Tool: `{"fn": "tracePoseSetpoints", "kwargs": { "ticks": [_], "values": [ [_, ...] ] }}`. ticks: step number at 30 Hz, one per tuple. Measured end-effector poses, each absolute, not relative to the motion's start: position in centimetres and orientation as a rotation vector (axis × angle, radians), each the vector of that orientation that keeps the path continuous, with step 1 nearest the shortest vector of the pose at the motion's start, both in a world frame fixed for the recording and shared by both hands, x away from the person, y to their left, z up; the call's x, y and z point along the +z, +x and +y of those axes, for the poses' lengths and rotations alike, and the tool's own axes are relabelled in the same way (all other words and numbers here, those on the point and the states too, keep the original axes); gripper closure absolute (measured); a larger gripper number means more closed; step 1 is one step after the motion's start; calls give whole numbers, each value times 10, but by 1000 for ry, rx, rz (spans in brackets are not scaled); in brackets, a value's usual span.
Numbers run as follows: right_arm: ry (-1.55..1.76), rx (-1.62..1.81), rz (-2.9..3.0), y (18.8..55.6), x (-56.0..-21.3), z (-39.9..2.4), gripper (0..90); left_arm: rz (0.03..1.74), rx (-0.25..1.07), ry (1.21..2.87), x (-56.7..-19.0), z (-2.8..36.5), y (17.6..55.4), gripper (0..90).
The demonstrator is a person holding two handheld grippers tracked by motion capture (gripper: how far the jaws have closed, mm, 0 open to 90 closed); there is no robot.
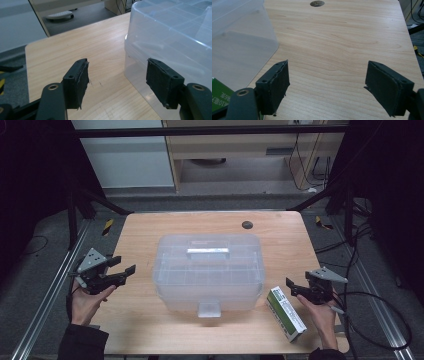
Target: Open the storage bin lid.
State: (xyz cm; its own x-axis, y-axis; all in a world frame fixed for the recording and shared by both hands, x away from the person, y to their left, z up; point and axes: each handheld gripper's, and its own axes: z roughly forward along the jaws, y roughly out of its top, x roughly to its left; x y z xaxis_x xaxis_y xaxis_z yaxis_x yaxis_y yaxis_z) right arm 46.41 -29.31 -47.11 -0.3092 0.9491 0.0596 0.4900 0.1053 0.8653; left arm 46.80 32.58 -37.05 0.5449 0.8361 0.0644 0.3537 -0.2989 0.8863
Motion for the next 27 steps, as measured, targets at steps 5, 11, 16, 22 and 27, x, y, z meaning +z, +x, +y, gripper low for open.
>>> {"fn": "tracePoseSetpoints", "kwargs": {
  "ticks": [5,11,16,22,27],
  "values": [
    [1390,1123,1856,465,-472,-294,189,935,660,1889,-357,328,473,331],
    [1385,1120,1856,465,-472,-294,186,884,641,1937,-344,325,476,324],
    [1383,1116,1858,465,-473,-294,184,818,627,2011,-334,319,479,321],
    [1378,1110,1865,466,-473,-294,180,774,607,2058,-325,309,483,312],
    [1378,1106,1867,466,-474,-294,175,697,609,2101,-316,300,487,312]
  ]
}}
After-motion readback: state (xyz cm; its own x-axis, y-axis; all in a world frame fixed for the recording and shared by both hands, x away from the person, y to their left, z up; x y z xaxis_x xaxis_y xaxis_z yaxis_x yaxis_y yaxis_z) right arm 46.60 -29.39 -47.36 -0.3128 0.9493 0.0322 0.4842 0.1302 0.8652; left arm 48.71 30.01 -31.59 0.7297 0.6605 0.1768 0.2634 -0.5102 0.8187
